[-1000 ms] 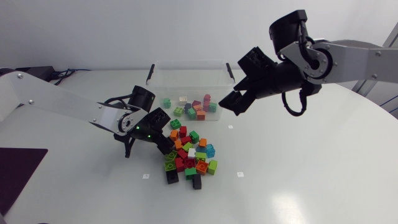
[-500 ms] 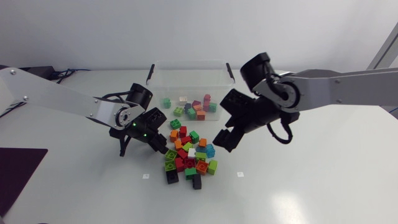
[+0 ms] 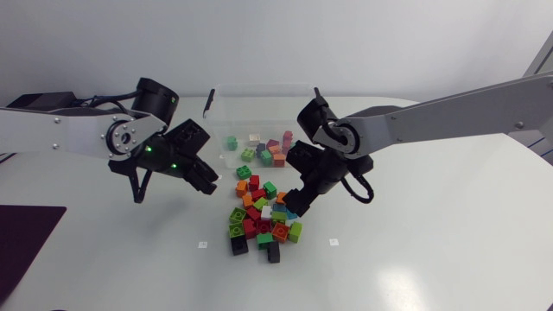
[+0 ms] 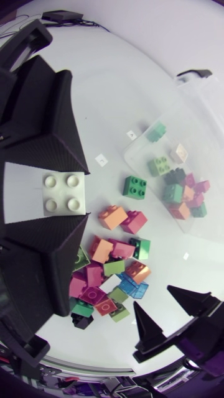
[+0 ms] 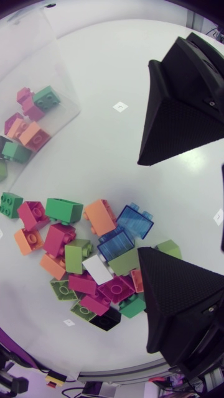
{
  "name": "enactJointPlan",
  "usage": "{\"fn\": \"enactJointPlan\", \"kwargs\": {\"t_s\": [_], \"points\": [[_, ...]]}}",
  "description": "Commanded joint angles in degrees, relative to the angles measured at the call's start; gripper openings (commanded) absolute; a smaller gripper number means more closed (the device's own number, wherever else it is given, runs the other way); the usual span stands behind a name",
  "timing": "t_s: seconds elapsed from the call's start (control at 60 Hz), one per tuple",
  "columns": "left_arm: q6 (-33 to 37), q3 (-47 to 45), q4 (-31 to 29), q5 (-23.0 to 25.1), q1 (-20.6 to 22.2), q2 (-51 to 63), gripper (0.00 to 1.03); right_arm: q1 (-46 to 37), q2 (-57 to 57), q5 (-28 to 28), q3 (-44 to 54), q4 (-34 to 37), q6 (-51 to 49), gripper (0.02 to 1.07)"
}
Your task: Place the duplo bricks in the container
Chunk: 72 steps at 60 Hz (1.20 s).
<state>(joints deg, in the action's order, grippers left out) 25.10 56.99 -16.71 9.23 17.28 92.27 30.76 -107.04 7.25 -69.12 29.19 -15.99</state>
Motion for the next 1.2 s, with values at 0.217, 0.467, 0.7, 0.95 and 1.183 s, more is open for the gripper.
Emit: {"fn": "enactJointPlan", "kwargs": {"t_s": [0.217,0.467,0.7,0.95,1.183], "points": [[-2.1,5.1,-0.6,3.4,-1.8,-6.1,0.25,1.4,-5.5,-2.2,-3.1,1.1,2.8,0.84],[-4.5,8.2,0.4,3.9,-2.1,-6.4,0.25,3.1,-8.1,-3.4,-4.1,0.2,3.9,0.48],[-8.8,11.7,5.1,3.9,-2.2,-4.6,0.25,2.8,-7.7,-3.5,-2.2,-0.7,3.9,0.31],[-15.3,17.1,11.4,3.9,-2.2,2.6,0.25,-0.5,-0.4,-3.1,0.0,0.3,3.3,0.3],[-17.5,22.6,13.5,3.7,-1.6,9.4,0.27,-2.8,4.6,-2.2,-0.2,1.5,2.8,0.3]]}}
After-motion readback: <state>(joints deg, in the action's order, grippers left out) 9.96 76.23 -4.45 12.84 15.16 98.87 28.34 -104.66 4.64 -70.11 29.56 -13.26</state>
